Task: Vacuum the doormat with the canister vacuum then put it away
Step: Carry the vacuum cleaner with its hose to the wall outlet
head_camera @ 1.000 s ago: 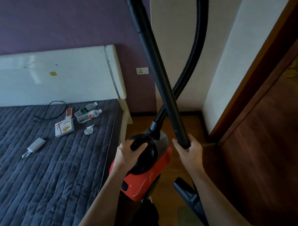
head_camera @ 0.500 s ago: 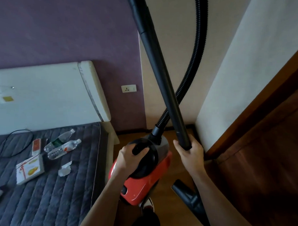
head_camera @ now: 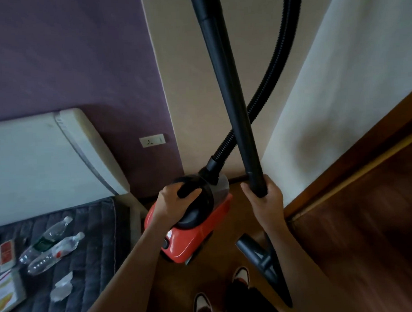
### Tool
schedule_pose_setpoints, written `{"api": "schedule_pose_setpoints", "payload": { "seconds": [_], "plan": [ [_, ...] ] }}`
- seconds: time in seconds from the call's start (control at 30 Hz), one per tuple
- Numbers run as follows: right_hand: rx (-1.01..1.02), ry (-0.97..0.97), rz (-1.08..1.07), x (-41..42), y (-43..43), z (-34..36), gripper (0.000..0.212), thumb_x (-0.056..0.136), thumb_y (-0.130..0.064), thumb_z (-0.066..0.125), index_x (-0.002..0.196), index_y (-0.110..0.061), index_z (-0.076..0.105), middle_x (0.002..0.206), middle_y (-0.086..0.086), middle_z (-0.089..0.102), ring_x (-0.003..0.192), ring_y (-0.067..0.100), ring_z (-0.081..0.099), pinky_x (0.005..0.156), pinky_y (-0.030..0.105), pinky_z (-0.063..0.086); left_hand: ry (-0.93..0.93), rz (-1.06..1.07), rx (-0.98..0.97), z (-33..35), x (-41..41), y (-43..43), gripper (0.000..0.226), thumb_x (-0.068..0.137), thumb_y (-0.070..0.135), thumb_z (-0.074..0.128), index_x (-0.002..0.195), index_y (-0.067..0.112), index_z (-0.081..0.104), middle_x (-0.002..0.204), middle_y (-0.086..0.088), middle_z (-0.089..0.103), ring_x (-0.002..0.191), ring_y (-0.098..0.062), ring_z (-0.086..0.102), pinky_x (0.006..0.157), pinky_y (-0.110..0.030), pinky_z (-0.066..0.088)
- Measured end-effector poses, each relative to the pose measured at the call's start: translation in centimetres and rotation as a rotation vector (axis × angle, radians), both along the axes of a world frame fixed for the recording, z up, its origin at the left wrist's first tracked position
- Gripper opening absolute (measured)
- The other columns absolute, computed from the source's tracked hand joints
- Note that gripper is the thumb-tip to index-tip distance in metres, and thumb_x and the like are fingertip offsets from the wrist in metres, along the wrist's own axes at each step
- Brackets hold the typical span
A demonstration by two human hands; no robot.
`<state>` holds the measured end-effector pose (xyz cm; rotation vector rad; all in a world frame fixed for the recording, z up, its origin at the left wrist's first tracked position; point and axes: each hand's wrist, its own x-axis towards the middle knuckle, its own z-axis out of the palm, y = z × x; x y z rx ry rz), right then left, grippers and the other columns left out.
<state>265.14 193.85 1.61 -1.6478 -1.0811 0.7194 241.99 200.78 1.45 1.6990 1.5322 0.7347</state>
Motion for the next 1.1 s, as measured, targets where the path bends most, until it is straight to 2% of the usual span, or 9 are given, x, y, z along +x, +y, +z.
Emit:
{"api": "schedule_pose_setpoints", "payload": {
  "seconds": [0.07,0.23,0.3,0.4,0.57,0.73,0.9,1.0,1.1],
  "plan": [
    [0.015,0.013,0.024,1.3,1.5,0.1,0.016,0.092,-0.023,0.074,0.086,-0.027,0.060,0.068,0.001,0.054,0.057,0.004,0.052,0.053,0.014,0.045,0.009,-0.017,0.005,0.0,1.1,1.5,0.027,0.083,0.029,0.077,0.064,0.018,0.060,0.057,0.005,0.060,0.051,-0.003,0.057,0.051,-0.022,0.046],
    [0.036,0.002,0.029,4.7,5.0,0.1,0.022,0.092,-0.027,0.074,0.081,-0.028,0.055,0.065,-0.006,0.050,0.058,0.002,0.054,0.054,0.011,0.043,0.060,-0.082,-0.029,0.1,4.0,4.4,0.016,0.084,0.032,0.075,0.081,0.017,0.071,0.072,0.005,0.069,0.065,-0.008,0.066,0.063,-0.032,0.055],
    [0.026,-0.010,0.020,6.4,6.3,-0.4,0.024,0.092,-0.032,0.073,0.080,-0.028,0.052,0.067,-0.006,0.050,0.058,0.000,0.053,0.055,0.011,0.041,0.094,-0.086,-0.037,0.2,5.2,5.5,0.011,0.084,0.031,0.074,0.085,0.020,0.073,0.075,0.008,0.070,0.068,-0.005,0.066,0.064,-0.027,0.055],
    [0.003,-0.030,0.023,8.7,8.1,-1.8,0.023,0.091,-0.039,0.072,0.083,-0.029,0.053,0.070,-0.004,0.052,0.060,-0.001,0.052,0.057,0.011,0.042,0.124,-0.081,-0.053,-0.4,7.0,6.9,0.009,0.085,0.031,0.075,0.083,0.023,0.072,0.071,0.009,0.068,0.067,-0.004,0.065,0.057,-0.017,0.051],
    [-0.005,-0.050,0.012,11.5,10.4,-4.5,0.021,0.092,-0.032,0.073,0.086,-0.035,0.053,0.072,-0.009,0.053,0.065,-0.006,0.054,0.058,0.007,0.041,0.098,-0.095,-0.075,-3.2,9.5,9.0,0.011,0.084,0.028,0.076,0.078,0.031,0.068,0.067,0.011,0.066,0.061,0.000,0.063,0.053,-0.013,0.047],
    [-0.013,-0.071,-0.019,13.5,13.5,-8.9,0.019,0.092,-0.032,0.074,0.087,-0.025,0.057,0.068,-0.006,0.051,0.060,-0.001,0.052,0.055,0.010,0.040,0.126,-0.145,-0.124,-8.1,10.8,11.3,0.008,0.086,0.029,0.074,0.087,0.021,0.070,0.074,0.005,0.068,0.065,-0.009,0.065,0.056,-0.015,0.047],
    [0.038,-0.091,-0.026,14.7,15.7,-14.9,0.020,0.092,-0.032,0.074,0.086,-0.024,0.056,0.067,-0.009,0.050,0.060,0.004,0.052,0.055,0.012,0.040,0.145,-0.175,-0.131,-14.9,11.8,13.3,0.009,0.086,0.029,0.074,0.087,0.021,0.071,0.076,0.005,0.069,0.068,-0.004,0.064,0.060,-0.016,0.047],
    [0.062,-0.104,-0.045,15.1,16.7,-20.1,0.021,0.091,-0.034,0.074,0.085,-0.023,0.057,0.067,-0.007,0.051,0.062,0.005,0.053,0.055,0.012,0.040,0.128,-0.227,-0.136,-19.7,12.5,14.4,0.006,0.086,0.023,0.074,0.084,0.023,0.069,0.069,0.009,0.065,0.060,0.000,0.060,0.055,-0.012,0.044],
    [0.076,-0.130,-0.079,15.5,17.7,-26.6,0.022,0.090,-0.035,0.073,0.083,-0.022,0.057,0.065,-0.006,0.050,0.060,0.002,0.053,0.054,0.012,0.040,0.120,-0.264,-0.131,-25.5,13.0,15.4,0.013,0.087,0.020,0.074,0.080,0.027,0.066,0.062,0.010,0.062,0.057,-0.001,0.060,0.051,-0.014,0.043]
  ]
}}
